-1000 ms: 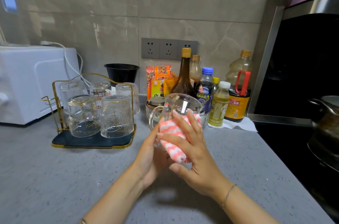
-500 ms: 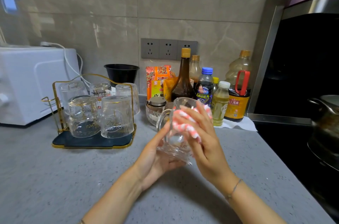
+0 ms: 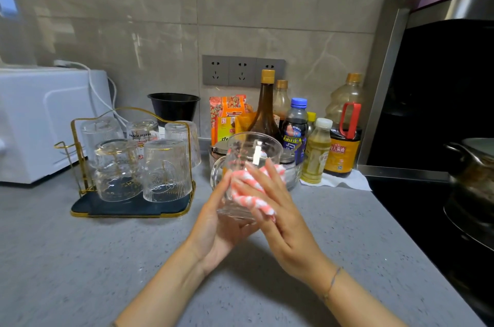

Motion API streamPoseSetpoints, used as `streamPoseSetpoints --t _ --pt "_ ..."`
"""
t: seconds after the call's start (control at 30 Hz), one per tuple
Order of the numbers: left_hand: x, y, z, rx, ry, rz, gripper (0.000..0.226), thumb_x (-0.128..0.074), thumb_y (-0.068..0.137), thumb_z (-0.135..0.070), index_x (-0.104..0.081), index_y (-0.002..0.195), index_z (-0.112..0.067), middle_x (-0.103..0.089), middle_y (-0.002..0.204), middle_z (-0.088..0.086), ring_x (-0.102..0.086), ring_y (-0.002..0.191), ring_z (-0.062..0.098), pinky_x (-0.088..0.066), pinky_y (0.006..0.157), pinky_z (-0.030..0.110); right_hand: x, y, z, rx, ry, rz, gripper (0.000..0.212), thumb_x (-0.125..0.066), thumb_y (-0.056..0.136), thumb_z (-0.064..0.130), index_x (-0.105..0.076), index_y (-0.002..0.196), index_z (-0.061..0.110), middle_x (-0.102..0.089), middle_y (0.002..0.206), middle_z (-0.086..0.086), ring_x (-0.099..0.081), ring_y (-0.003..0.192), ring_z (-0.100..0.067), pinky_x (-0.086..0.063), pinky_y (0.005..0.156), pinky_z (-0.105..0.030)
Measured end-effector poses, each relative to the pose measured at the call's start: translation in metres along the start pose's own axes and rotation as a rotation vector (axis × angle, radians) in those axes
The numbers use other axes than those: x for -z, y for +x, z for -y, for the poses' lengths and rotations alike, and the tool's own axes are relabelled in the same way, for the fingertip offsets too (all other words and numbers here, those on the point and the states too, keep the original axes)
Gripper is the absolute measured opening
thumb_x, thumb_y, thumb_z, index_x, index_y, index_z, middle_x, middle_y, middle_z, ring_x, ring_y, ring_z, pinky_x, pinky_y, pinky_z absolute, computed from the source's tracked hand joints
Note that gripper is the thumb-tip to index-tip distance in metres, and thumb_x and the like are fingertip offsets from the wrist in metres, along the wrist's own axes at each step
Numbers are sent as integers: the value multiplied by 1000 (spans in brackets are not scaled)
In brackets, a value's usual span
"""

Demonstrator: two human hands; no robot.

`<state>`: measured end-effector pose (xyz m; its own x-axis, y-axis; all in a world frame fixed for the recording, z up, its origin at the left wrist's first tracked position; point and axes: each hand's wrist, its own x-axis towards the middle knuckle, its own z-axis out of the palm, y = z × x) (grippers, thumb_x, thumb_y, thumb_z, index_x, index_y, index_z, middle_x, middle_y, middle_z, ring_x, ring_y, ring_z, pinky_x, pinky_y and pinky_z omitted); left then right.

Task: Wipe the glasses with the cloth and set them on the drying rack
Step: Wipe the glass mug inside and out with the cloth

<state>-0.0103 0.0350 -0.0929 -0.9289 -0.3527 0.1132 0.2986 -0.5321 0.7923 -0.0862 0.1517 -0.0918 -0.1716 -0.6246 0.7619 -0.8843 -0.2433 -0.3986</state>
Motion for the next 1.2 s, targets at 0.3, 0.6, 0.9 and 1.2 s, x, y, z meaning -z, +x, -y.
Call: streamPoseSetpoints --t 0.3,0.6,0.9,1.2 --pt "-2 -2 1 120 -35 58 47 -54 85 -49 -73 108 -14 -71 104 13 -68 86 22 -54 80 39 13 2 -8 51 -189 -30 44 -34 100 22 -39 144 20 -27 156 8 -8 148 -21 -7 120 -44" --pt "-4 -6 6 202 28 46 60 -65 80 -51 -66 122 -8 -66 120 20 -68 96 34 -47 94 48 29 10 -9 -113 -53 -245 45 -26 99 52 -23 144 50 -17 154 28 2 148 -10 -7 121 -37" --pt "3 -1 -4 68 -148 -50 62 -58 81 -54 -67 120 -7 -61 129 21 -55 109 28 -36 108 42 -8 -1 3 13 -23 -11 42 -29 102 38 -35 143 37 -18 157 18 0 149 -18 -5 120 -34" --pt "-2 -2 -6 81 -40 19 63 -48 80 -57 -70 116 -11 -65 127 14 -59 121 26 -49 97 38 -11 -7 -4 95 -239 21 44 -37 100 23 -37 145 24 -17 159 13 2 149 -22 0 120 -34"
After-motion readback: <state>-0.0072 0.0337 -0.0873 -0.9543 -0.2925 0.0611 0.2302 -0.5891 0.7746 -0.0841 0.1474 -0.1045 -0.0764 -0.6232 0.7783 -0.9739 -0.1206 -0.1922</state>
